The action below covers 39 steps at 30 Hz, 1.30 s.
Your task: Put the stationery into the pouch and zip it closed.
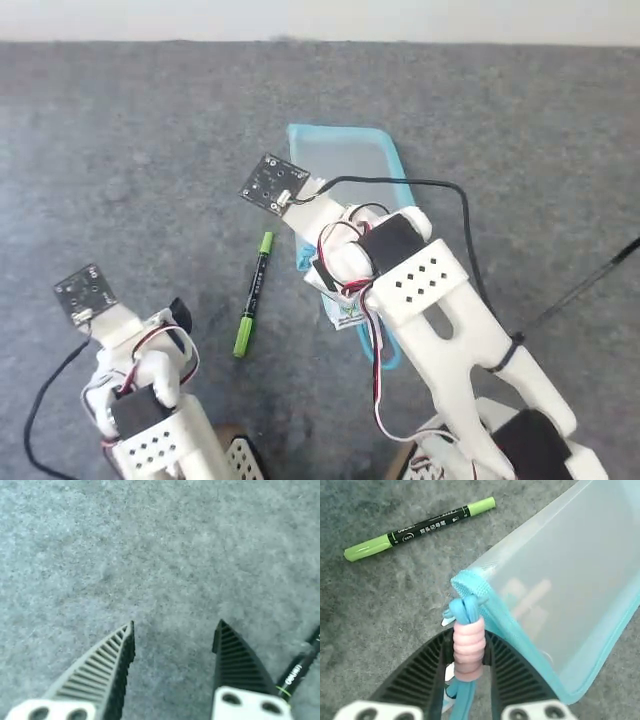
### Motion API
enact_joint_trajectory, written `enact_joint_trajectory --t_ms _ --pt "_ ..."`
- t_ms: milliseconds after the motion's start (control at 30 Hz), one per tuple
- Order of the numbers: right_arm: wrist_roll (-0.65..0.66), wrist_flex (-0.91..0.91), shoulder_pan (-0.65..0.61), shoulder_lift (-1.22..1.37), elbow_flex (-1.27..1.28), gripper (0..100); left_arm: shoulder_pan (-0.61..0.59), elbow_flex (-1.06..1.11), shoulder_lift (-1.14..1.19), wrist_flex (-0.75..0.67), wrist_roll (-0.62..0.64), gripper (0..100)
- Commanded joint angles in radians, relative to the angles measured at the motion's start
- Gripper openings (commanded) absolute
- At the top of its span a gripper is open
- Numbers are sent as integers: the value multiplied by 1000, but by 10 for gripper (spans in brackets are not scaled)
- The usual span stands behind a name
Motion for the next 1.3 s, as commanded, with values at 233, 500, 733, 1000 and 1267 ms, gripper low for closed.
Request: enact_joint_trajectory --t_ms 233,500,733,1000,1267 --pt "-54 24 7 -61 -61 8 155 -10 -26 8 12 239" --pt "-55 42 10 -61 -61 8 215 -10 -26 -44 12 239" --pt "-121 35 13 -62 -61 8 307 -12 -26 -308 -218 239" --pt "-120 -94 39 -206 91 8 307 -105 -26 -368 -423 236" --pt "-121 -143 41 -311 210 8 422 -553 132 -187 -368 238"
